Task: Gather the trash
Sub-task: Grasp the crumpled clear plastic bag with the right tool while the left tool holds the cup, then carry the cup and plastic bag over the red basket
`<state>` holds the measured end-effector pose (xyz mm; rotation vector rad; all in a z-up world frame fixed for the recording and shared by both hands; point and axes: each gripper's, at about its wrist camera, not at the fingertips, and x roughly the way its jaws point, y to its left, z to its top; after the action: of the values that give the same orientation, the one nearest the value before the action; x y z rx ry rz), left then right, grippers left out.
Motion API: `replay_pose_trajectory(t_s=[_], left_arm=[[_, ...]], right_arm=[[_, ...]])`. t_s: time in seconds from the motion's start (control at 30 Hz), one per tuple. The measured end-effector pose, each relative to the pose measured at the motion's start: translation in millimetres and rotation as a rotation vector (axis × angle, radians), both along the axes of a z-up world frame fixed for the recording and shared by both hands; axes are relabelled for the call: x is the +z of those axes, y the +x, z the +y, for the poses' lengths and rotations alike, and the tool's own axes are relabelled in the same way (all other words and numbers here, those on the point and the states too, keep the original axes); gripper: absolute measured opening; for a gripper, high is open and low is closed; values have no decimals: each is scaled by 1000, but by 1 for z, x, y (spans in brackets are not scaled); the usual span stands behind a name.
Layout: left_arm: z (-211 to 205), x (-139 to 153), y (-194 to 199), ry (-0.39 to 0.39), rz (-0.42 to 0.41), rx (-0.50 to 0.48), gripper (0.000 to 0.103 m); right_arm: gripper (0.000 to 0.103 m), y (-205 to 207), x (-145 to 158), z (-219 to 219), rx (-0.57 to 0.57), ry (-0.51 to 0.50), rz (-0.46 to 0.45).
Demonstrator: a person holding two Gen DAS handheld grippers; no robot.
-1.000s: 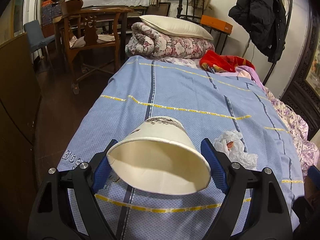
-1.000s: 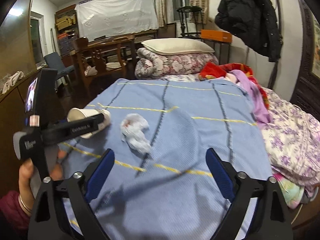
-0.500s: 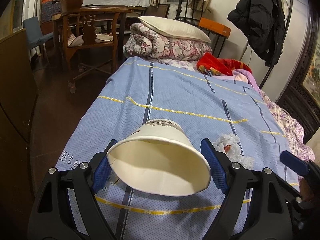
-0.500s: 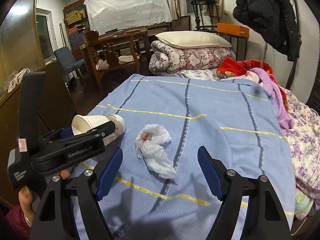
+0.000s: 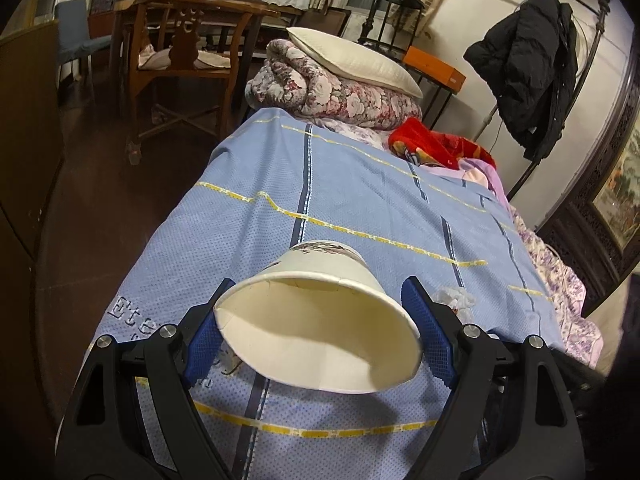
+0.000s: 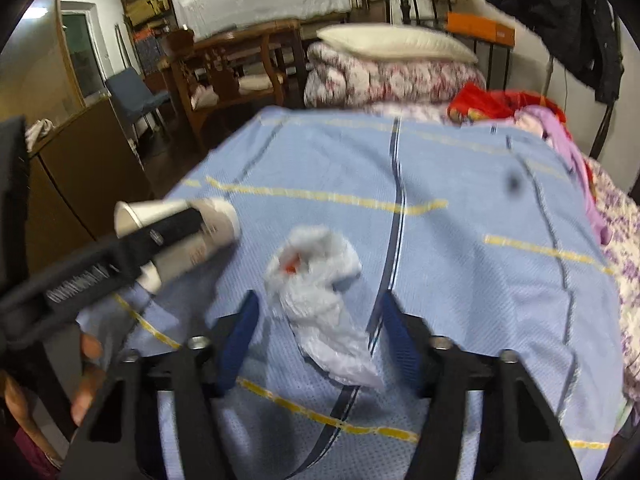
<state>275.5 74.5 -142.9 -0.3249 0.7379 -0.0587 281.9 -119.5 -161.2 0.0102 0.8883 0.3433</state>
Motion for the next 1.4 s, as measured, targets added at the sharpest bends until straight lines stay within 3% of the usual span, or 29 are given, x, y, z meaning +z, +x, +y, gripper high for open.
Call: replay_pose_trajectory(t_s=[0.03,0.13,0.5,1.0,1.4], left_arm=[[0,0,1,-2,2,-2,81],[-2,1,0,3,2,-8,81],[-24,13,-44,59,-10,-49,81],[-57,77,-122,60,-98,-115,81],[-159,110,-167,122,-156,-298,81]], right_arm=[[18,1,-5,-1,-2,1,26],[15,-9,3,-7,-35,12,-15],[15,-71,56,-70,-144,64,-142],[15,-169,101,-140,-194,110,-269],[15,-245,104,-227,-302,161,-303]])
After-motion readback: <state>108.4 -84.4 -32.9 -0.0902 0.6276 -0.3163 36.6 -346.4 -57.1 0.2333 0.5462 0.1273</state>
